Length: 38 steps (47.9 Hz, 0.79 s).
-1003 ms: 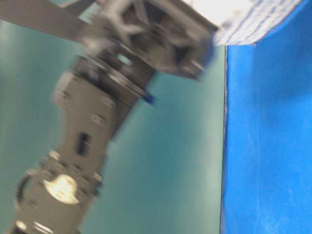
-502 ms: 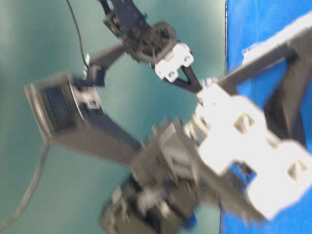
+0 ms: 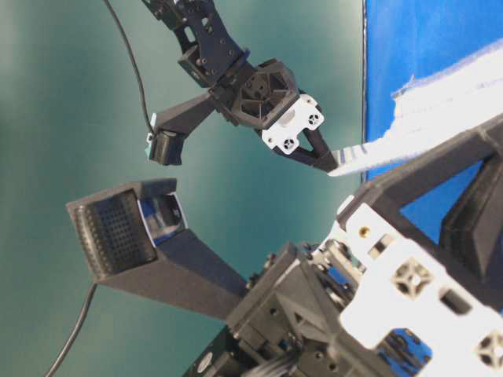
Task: Fold the blue towel.
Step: 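Lay the vertical strip flat on the table with both grippers, then open both grippers and pull them back to the sides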
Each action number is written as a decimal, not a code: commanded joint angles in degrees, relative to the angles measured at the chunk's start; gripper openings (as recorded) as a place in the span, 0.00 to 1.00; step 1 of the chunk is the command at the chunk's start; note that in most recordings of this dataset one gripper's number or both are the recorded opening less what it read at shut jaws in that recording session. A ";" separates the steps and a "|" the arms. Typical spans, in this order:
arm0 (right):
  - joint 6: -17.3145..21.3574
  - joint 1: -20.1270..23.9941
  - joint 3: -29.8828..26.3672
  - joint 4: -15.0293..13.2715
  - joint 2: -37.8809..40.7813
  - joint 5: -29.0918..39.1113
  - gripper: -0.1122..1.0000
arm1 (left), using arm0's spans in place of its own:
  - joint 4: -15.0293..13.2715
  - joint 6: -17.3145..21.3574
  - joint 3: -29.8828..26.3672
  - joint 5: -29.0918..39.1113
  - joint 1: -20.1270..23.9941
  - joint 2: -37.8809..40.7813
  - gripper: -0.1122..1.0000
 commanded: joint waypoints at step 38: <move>0.53 4.39 7.91 -0.09 -16.08 2.81 0.60 | 0.00 0.70 7.21 16.08 1.41 -19.86 0.72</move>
